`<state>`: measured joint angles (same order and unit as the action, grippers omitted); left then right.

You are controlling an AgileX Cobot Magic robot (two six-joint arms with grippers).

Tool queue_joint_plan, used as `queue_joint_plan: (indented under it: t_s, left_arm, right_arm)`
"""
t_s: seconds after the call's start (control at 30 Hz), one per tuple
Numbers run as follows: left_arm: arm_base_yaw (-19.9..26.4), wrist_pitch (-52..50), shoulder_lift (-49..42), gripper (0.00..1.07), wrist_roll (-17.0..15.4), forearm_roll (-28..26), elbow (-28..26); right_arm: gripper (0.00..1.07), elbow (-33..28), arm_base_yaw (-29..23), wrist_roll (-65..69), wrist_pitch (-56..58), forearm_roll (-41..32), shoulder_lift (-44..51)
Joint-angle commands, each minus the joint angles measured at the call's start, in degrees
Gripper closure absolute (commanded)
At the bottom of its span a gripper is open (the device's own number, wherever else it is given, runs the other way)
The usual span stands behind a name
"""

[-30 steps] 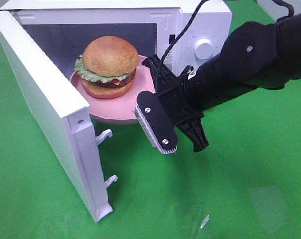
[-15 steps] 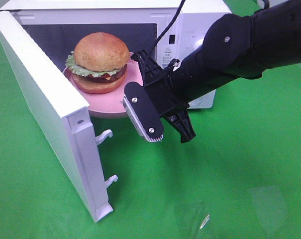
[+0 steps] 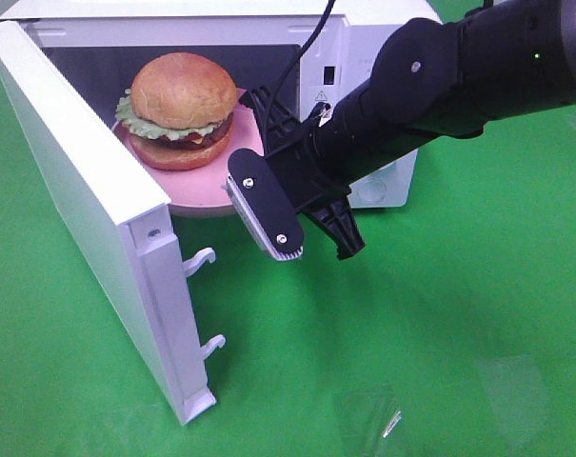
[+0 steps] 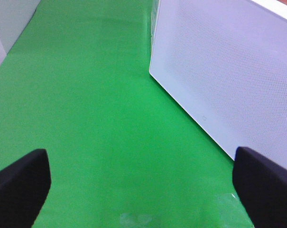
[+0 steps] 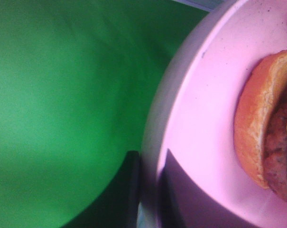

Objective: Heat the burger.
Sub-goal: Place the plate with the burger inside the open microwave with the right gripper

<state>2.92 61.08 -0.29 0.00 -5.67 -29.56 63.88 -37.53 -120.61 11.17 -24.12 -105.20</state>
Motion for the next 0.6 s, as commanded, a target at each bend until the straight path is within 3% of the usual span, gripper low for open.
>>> queue_joint_plan:
  t_s: [0.03, 0.6]
  left_arm:
    - [0.06, 0.00, -0.92, 0.08, 0.00, 0.06, 0.00]
    - [0.06, 0.00, -0.92, 0.08, 0.00, 0.06, 0.00]
  right_arm:
    - [1.07, 2.01, 0.00, 1.09, -2.75, -0.06, -0.80]
    - [1.07, 8.37, 0.00, 2.12, -2.86, -0.06, -6.30]
